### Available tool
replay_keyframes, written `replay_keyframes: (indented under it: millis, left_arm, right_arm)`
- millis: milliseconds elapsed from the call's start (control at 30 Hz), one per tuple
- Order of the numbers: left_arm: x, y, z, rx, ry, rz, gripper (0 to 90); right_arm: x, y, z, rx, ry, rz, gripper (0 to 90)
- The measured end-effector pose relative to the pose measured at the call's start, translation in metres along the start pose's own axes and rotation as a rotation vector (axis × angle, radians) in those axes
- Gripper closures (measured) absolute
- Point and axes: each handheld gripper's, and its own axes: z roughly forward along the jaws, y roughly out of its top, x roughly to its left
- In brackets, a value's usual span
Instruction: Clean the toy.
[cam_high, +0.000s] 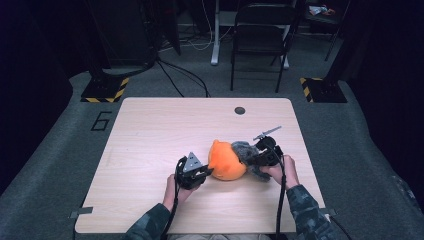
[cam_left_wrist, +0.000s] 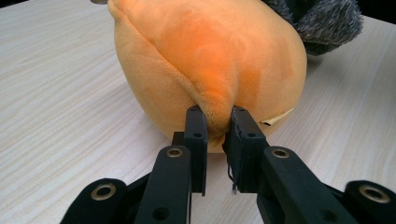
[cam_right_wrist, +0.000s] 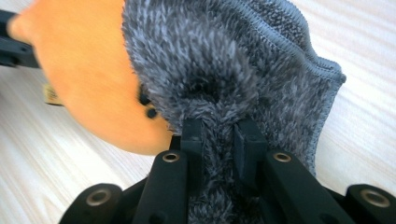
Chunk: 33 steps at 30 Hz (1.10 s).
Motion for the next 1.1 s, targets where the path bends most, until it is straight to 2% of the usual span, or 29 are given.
replay_keyframes:
  millis: [133, 300, 333, 400, 467, 533, 633, 733, 767, 800, 833, 867, 900, 933, 967, 1000, 1033, 1067, 1100]
  left_arm:
    - [0.000, 0.000, 0.000, -0.002, -0.001, -0.003, 78.8]
    - [0.002, -0.001, 0.000, -0.004, -0.001, -0.012, 78.8]
    - [0.002, -0.001, 0.000, -0.004, 0.000, -0.013, 78.8]
    - [0.002, -0.001, 0.000, -0.004, 0.000, -0.013, 78.8]
    - [0.002, -0.001, 0.000, -0.007, 0.004, -0.015, 78.8]
    - [0.003, -0.001, 0.000, -0.009, 0.002, -0.017, 78.8]
    - [0.003, -0.001, 0.000, -0.011, -0.001, -0.017, 78.7]
    - [0.002, -0.001, 0.000, -0.014, -0.001, -0.014, 78.7]
    - [0.002, 0.000, 0.000, -0.019, 0.005, -0.007, 78.6]
    - [0.002, 0.000, 0.000, -0.019, 0.005, -0.007, 78.6]
    - [0.002, 0.000, 0.000, -0.020, 0.004, -0.007, 78.6]
    - [0.001, 0.000, 0.000, -0.024, 0.006, -0.003, 78.7]
    - [0.001, 0.000, 0.000, -0.024, 0.006, -0.003, 78.7]
    - [0.000, 0.001, 0.000, -0.025, 0.005, -0.001, 78.7]
    - [0.000, 0.001, 0.000, -0.031, 0.009, -0.001, 78.7]
    - [-0.001, 0.001, 0.001, -0.031, 0.006, -0.002, 78.7]
    - [-0.001, 0.001, 0.001, -0.031, 0.006, -0.002, 78.8]
    - [-0.001, 0.001, 0.000, -0.030, 0.005, -0.001, 78.8]
    - [-0.001, 0.002, 0.000, -0.028, 0.003, 0.002, 78.8]
  right_arm:
    - [-0.006, -0.004, 0.007, 0.030, -0.003, 0.035, 77.0]
    - [-0.012, -0.008, 0.024, 0.076, -0.056, 0.065, 77.1]
    - [-0.013, -0.009, 0.030, 0.097, -0.081, 0.056, 77.1]
    - [-0.015, -0.010, 0.038, 0.121, -0.080, 0.061, 77.3]
    - [-0.016, -0.008, 0.036, 0.118, -0.092, 0.061, 77.4]
    - [-0.017, -0.006, 0.028, 0.103, -0.115, 0.064, 77.4]
    - [-0.023, -0.004, 0.011, 0.042, -0.150, 0.077, 77.6]
    - [-0.023, 0.000, -0.011, -0.043, -0.145, 0.083, 77.7]
    - [-0.021, 0.004, -0.020, -0.086, -0.136, 0.070, 77.7]
    - [-0.021, 0.004, -0.020, -0.086, -0.136, 0.070, 77.7]
    - [-0.019, 0.006, -0.026, -0.115, -0.120, 0.051, 77.7]
    - [-0.005, 0.013, -0.037, -0.158, -0.094, 0.012, 77.6]
    - [-0.005, 0.013, -0.037, -0.158, -0.094, 0.012, 77.6]
    - [0.004, 0.017, -0.041, -0.182, -0.085, -0.015, 77.6]
    - [0.023, 0.024, -0.044, -0.211, -0.059, -0.069, 77.6]
    - [0.031, 0.027, -0.043, -0.223, -0.054, -0.098, 77.6]
    - [0.031, 0.027, -0.043, -0.223, -0.054, -0.098, 77.6]
    - [0.049, 0.032, -0.039, -0.223, -0.042, -0.135, 77.6]
    - [0.049, 0.032, -0.039, -0.223, -0.042, -0.135, 77.6]
